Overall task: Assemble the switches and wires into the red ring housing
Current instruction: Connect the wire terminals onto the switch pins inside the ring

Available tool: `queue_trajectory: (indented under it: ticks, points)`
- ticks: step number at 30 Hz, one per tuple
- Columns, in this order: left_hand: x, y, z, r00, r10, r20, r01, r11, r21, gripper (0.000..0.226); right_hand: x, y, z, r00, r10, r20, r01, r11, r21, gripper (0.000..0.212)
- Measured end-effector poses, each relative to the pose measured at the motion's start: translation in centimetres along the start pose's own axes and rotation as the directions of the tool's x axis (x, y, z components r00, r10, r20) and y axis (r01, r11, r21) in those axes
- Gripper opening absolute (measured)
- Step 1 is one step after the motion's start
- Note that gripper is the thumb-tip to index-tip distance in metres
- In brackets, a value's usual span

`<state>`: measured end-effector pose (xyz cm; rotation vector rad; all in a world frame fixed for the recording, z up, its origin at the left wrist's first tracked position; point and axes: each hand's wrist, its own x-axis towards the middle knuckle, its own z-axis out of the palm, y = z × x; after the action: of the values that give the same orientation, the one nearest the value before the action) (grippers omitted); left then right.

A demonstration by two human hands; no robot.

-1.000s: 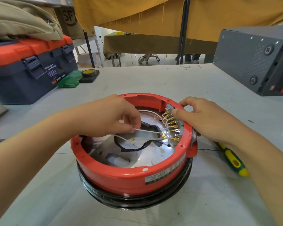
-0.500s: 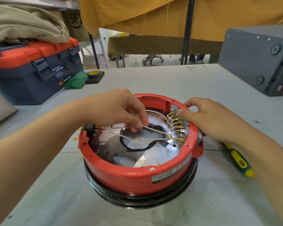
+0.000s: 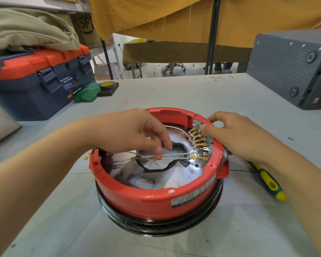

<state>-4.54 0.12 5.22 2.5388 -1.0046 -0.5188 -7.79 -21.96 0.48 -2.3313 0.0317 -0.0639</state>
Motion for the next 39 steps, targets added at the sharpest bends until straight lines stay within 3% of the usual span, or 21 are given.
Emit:
queue_trajectory:
  ticks: [8, 20, 31, 39]
  points:
    - [1.5, 1.7, 0.2, 0.977, 0.107, -0.183, -0.119, 0.991, -0.056, 0.011, 0.2, 0.2, 0.0, 1.000, -0.004, -0.019, 0.004, 1.000, -0.004, 0.027]
    - [3.5, 2.2, 2.8, 0.952, 0.231, -0.203, -0.236, 0.972, -0.004, 0.010, 0.5, 0.4, 0.2, 0.999, -0.020, -0.036, 0.022, 0.999, 0.048, 0.024]
    - [3.2, 1.3, 2.7, 0.974, 0.191, -0.124, -0.210, 0.963, -0.167, 0.009, 0.5, 0.4, 0.2, 0.999, -0.011, -0.037, 0.013, 0.998, 0.055, 0.025]
    - [3.0, 1.8, 3.4, 0.948, 0.250, -0.197, -0.262, 0.964, -0.039, 0.005, 0.5, 0.5, 0.2, 0.999, -0.031, -0.040, 0.033, 0.998, 0.058, 0.022]
